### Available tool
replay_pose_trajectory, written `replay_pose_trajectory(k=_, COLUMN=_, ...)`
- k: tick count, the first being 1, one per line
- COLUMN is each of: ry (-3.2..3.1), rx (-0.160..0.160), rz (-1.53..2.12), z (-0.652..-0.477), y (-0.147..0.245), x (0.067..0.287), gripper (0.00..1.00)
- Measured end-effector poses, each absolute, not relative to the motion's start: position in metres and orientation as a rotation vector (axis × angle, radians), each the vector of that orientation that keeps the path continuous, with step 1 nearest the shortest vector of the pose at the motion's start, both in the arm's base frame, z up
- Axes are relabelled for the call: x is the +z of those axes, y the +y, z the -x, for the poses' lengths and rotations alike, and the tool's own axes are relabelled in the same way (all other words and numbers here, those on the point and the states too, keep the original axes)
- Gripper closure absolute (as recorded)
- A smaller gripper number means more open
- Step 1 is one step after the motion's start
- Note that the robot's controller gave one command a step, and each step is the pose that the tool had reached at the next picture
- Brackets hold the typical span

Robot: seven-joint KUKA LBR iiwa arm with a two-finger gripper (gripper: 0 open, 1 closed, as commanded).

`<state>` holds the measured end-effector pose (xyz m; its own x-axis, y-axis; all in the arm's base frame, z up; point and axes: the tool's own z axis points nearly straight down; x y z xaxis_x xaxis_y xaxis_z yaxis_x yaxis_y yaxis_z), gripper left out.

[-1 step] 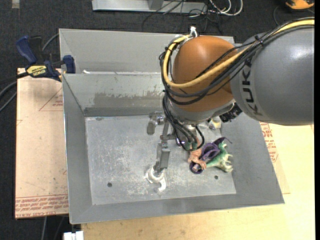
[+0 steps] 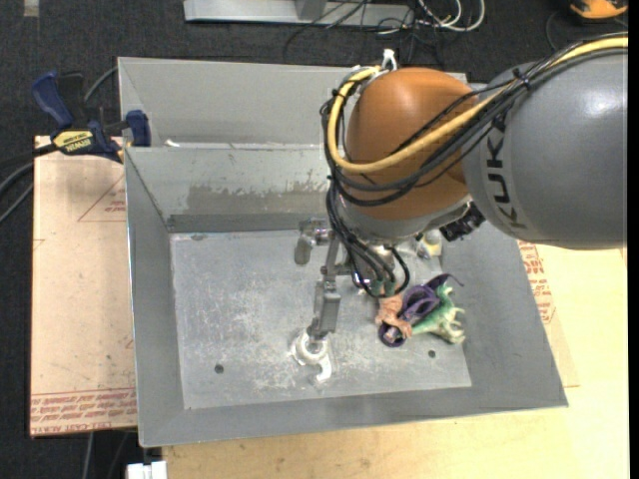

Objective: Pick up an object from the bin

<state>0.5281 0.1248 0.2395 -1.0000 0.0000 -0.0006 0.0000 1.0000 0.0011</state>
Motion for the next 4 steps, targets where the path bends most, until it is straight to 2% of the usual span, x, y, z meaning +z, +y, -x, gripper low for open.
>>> replay_pose_trajectory(k=1, ry=3.142, rx=0.002, rz=0.056, z=-0.535, y=0.088, x=0.165, gripper=0.00)
replay_pose_trajectory(k=2, ry=3.130, rx=0.004, rz=-0.248, z=-0.544, y=0.077, x=0.106, gripper=0.00)
replay_pose_trajectory(k=3, ry=3.135, rx=0.004, rz=0.211, z=-0.519, y=0.042, x=0.090, gripper=0.00)
replay_pose_trajectory(k=4, ry=3.140, rx=0.005, rz=0.027, z=-0.510, y=0.030, x=0.075, gripper=0.00)
